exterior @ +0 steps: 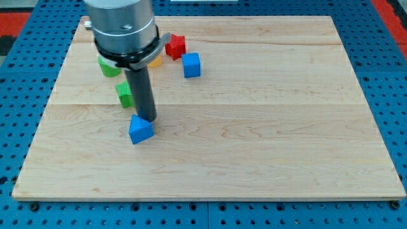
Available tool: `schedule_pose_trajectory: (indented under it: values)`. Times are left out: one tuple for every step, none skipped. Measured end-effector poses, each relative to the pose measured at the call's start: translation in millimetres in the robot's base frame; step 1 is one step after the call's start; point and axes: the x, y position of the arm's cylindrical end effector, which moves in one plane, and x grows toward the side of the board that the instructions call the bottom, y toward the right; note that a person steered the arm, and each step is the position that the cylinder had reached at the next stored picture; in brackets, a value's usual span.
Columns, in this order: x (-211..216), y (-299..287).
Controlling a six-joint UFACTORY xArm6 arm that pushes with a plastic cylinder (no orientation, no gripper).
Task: Move the green star to the bottom side of the red circle
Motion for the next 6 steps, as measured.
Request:
schedule_pose_trajectory:
  values:
    - [-8,-20]
    - [-13,-20]
    - [-48,-24]
    - [-77,-24]
    - [-23,-33]
    - [-60,-116]
